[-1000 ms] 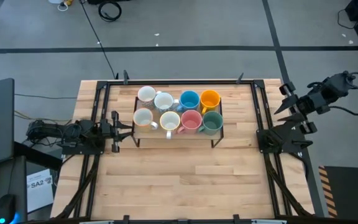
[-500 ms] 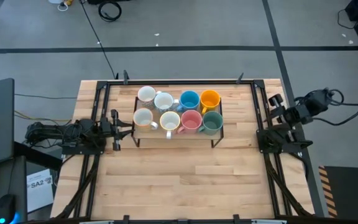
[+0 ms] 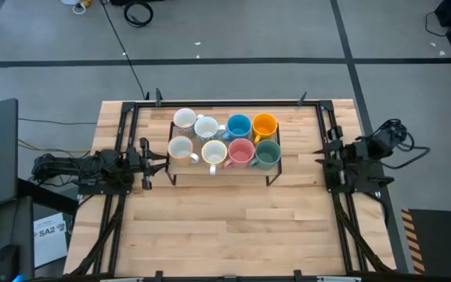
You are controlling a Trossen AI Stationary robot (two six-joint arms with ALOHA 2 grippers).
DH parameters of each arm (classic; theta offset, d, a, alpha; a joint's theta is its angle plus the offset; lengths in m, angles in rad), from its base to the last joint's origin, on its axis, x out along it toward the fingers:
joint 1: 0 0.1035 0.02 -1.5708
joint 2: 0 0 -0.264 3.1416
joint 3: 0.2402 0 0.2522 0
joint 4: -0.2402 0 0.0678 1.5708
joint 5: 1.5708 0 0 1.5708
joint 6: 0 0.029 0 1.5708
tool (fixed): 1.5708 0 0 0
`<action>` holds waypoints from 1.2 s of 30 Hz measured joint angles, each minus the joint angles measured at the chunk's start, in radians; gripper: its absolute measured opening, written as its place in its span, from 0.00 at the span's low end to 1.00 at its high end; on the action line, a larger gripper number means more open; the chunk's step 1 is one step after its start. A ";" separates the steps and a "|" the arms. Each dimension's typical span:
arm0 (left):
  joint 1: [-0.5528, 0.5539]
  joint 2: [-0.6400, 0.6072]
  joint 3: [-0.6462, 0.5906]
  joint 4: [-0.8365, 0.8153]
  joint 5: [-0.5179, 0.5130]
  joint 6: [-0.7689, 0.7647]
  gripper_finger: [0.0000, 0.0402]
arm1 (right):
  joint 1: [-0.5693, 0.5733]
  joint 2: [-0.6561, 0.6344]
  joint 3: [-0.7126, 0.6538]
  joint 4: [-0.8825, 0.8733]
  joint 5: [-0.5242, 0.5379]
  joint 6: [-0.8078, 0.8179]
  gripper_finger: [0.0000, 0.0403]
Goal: Place coffee mugs
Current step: Return to Home Position
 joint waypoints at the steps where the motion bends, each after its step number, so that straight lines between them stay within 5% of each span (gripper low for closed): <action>1: 0.000 0.000 0.000 0.000 0.000 0.000 0.25 | -0.005 0.000 -0.024 0.030 0.000 -0.003 0.27; 17: 0.000 0.000 0.000 0.000 -0.002 -0.001 0.26 | -0.214 0.000 -0.384 0.642 -0.007 0.012 0.27; 28: 0.000 0.000 0.000 -0.002 -0.002 0.000 0.26 | -0.405 0.000 -0.377 0.592 -0.044 -0.003 0.27; 36: 0.000 0.000 -0.001 -0.003 -0.002 0.000 0.26 | -0.558 0.000 -0.376 0.453 -0.225 0.145 0.27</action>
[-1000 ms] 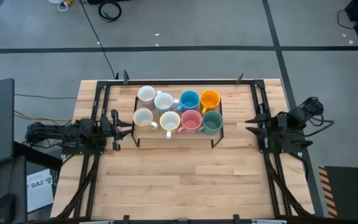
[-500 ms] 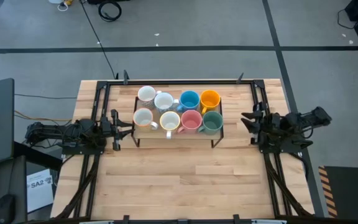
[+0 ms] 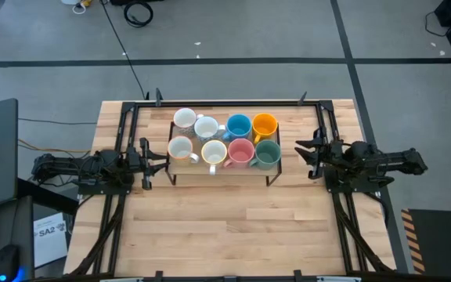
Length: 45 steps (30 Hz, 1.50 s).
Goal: Place coffee mugs
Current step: Return to Home Position
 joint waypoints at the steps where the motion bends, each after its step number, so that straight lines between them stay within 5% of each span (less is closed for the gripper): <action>1: 0.000 0.000 0.000 0.000 0.000 0.000 0.26 | -0.020 0.000 0.000 -0.012 -0.022 0.016 0.27; 14: 0.000 0.000 0.000 -0.002 0.000 0.000 0.26 | -0.182 0.000 0.000 -0.197 -0.329 0.174 0.27; 45: 0.000 0.000 0.000 0.009 -0.002 0.000 0.26 | -0.190 0.022 0.001 -0.326 -0.280 0.194 0.27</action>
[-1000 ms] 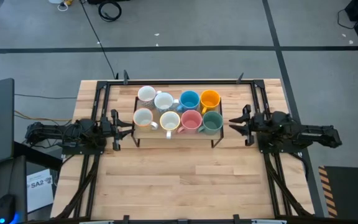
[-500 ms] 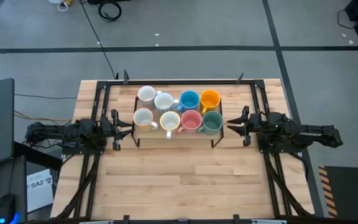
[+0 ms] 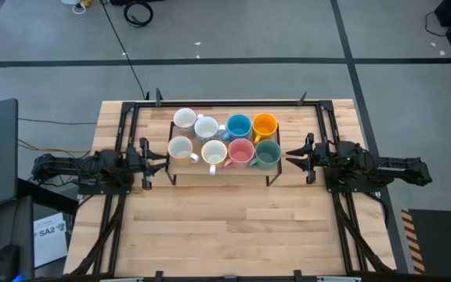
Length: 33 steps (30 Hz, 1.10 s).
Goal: Place coffee mugs
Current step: Return to Home Position
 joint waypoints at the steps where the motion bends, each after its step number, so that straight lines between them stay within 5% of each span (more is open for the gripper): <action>1: 0.000 0.000 0.000 0.006 -0.002 0.000 0.26 | 0.000 0.000 0.000 0.000 0.000 0.000 0.27; 33: 0.000 0.000 0.000 0.034 0.001 0.000 0.26 | 0.000 0.000 0.000 0.000 0.000 -0.001 0.27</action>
